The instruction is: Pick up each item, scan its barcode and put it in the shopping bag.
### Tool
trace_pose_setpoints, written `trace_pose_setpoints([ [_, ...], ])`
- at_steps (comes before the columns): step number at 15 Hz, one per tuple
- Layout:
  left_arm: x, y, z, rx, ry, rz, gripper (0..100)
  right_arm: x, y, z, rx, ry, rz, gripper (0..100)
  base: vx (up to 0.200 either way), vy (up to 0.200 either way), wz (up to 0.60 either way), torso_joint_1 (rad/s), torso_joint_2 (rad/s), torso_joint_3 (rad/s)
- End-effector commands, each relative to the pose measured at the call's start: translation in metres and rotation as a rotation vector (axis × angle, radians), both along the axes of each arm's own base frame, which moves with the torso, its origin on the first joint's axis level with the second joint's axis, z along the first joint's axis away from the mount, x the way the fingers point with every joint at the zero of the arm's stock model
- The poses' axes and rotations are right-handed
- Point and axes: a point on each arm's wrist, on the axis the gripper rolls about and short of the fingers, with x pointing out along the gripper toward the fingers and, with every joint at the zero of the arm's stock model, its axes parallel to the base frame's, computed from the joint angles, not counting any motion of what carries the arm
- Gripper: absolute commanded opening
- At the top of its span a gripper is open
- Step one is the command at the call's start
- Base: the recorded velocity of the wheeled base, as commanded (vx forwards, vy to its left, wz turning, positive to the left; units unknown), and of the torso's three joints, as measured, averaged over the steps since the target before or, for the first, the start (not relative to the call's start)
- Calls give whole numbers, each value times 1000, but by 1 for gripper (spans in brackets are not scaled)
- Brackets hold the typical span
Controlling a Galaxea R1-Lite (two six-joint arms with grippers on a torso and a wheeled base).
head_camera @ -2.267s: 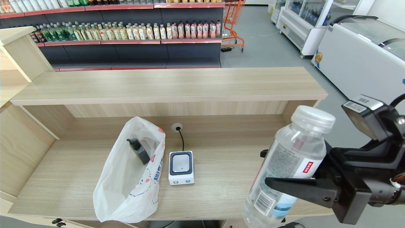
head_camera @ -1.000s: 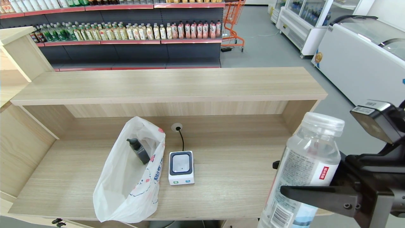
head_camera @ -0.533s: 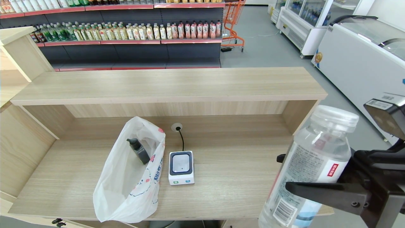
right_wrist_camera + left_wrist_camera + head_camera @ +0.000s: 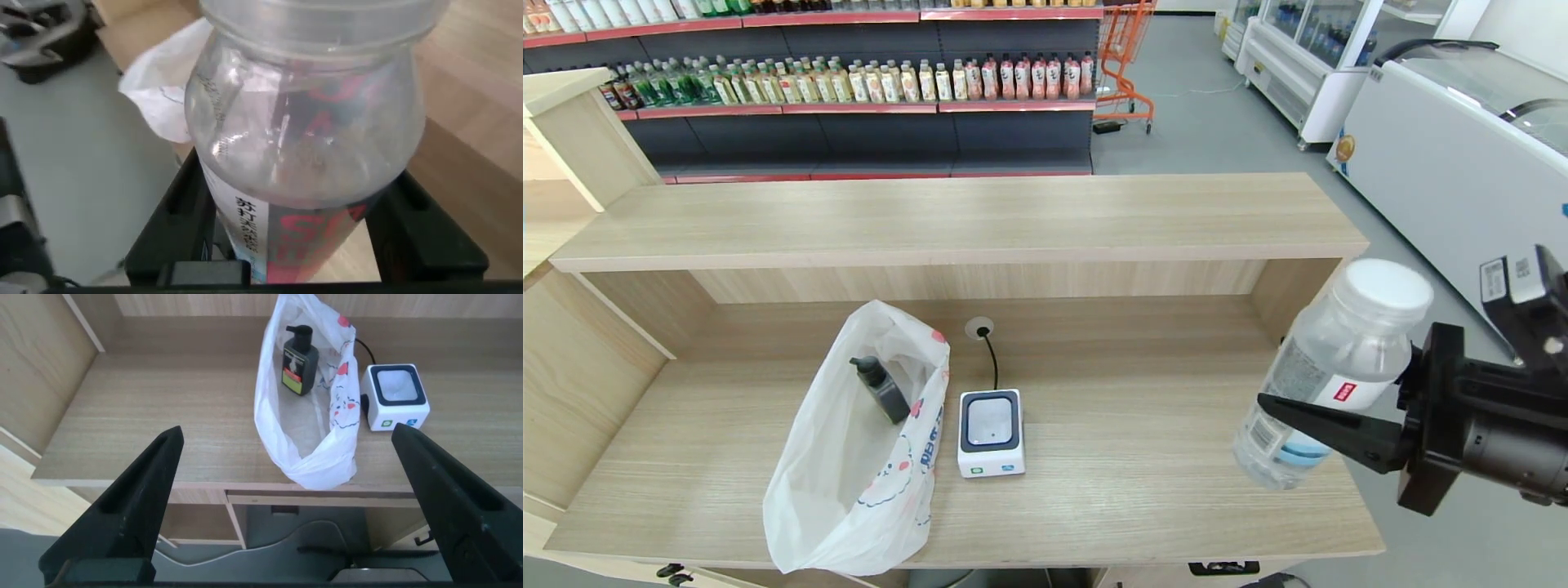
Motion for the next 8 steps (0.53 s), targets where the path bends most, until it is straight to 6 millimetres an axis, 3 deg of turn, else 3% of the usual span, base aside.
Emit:
trace_pose_setpoints([
  [1, 0, 0, 0, 0, 1, 0, 100, -13, -12, -12, -90, -68, -96, 0, 0, 0, 0, 0, 0, 0],
  [4, 0, 0, 0, 1, 0, 0, 100, -15, -19, -20, -230, -151, -223, 0, 0, 0, 0, 0, 0, 0],
  [8, 0, 0, 0, 0, 0, 0, 100, -2, -18, -14, -338, -255, -206, 0, 0, 0, 0, 0, 0, 0],
])
